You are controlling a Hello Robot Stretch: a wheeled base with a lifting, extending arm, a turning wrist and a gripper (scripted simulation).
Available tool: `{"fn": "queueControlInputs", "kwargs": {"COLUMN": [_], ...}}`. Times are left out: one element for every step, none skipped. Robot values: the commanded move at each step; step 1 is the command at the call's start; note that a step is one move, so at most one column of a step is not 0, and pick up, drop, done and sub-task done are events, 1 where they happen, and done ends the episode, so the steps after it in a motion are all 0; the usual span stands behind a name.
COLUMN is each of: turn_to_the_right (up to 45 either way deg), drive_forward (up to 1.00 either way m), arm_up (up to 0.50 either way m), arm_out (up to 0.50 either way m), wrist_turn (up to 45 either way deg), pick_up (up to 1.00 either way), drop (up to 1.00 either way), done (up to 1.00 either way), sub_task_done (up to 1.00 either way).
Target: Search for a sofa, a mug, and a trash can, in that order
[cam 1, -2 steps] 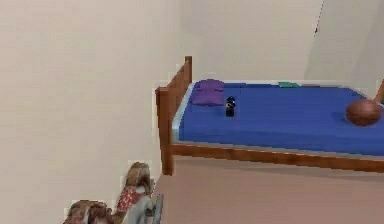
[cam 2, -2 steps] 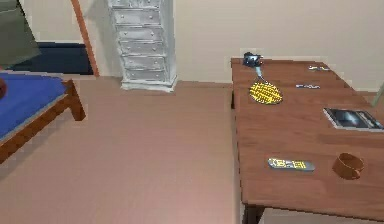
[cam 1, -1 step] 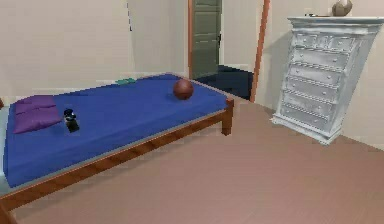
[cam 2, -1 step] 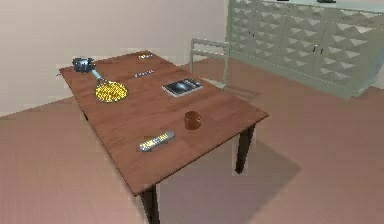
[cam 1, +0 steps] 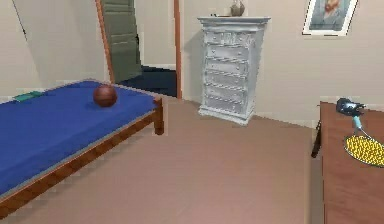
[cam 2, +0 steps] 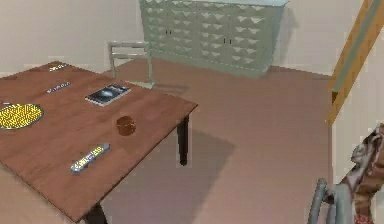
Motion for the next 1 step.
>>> {"fn": "queueControlInputs", "kwargs": {"turn_to_the_right": [0.0], "drive_forward": [1.00], "arm_up": [0.00], "arm_out": [0.00], "wrist_turn": [0.0], "pick_up": [0.00], "drop": [0.00], "done": [0.00], "sub_task_done": [0.00]}}
